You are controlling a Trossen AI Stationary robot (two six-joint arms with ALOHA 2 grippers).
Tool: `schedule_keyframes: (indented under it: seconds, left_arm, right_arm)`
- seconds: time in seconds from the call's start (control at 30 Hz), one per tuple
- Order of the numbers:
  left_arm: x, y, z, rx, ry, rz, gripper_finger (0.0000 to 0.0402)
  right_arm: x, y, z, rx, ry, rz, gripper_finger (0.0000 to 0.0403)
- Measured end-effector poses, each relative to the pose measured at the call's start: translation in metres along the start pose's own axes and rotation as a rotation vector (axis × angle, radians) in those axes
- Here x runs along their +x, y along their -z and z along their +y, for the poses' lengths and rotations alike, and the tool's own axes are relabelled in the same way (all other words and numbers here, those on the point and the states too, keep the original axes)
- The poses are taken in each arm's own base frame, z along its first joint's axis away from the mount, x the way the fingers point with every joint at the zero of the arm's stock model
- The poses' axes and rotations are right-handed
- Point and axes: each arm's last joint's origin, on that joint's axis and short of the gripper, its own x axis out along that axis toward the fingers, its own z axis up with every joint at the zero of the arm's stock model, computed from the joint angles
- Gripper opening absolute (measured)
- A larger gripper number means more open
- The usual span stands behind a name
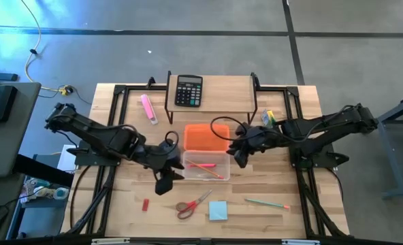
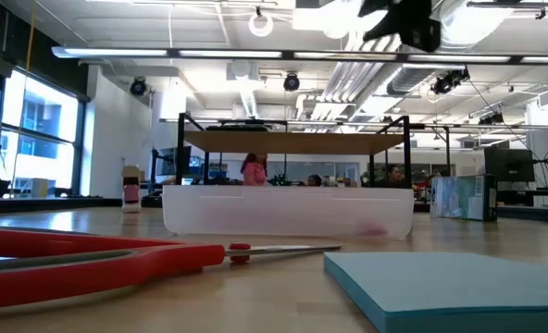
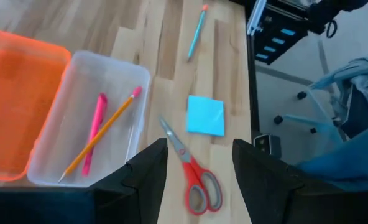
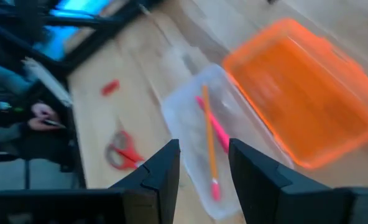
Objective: Pack school essentials
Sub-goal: Put the orange scissor into the supply box
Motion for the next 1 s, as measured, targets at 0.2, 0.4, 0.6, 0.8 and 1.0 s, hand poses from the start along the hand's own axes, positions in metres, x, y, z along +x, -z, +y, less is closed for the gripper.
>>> schedule_keyframes:
  seconds: [0.2, 0.4, 0.6, 0.8, 1.0]
  left_arm:
    - [-0.016, -0.003, -0.01, -0.011, -0.033, -0.01, 0.017]
    - [-0.015, 0.004, -0.022, -0.006, -0.034, -0.008, 0.017]
    - [0.005, 0.018, -0.037, 0.0, -0.074, 0.039, 0.017]
    - [0.029, 0.031, -0.051, -0.039, -0.102, 0.082, 0.017]
    - [0.05, 0.046, -0.06, -0.064, -0.178, 0.111, 0.017]
  right_arm:
    - [0.0, -0.003, 0.001, -0.024, -0.021, -0.018, 0.0128]
    - [0.0, -0.003, 0.0, -0.016, -0.011, -0.016, 0.0128]
    - [0.0, -0.002, -0.001, -0.014, -0.002, -0.006, 0.0128]
    - [0.0, -0.001, -0.002, -0.016, 0.015, -0.003, 0.0128]
    - [0.001, -0.001, -0.003, -0.017, 0.039, -0.014, 0.0128]
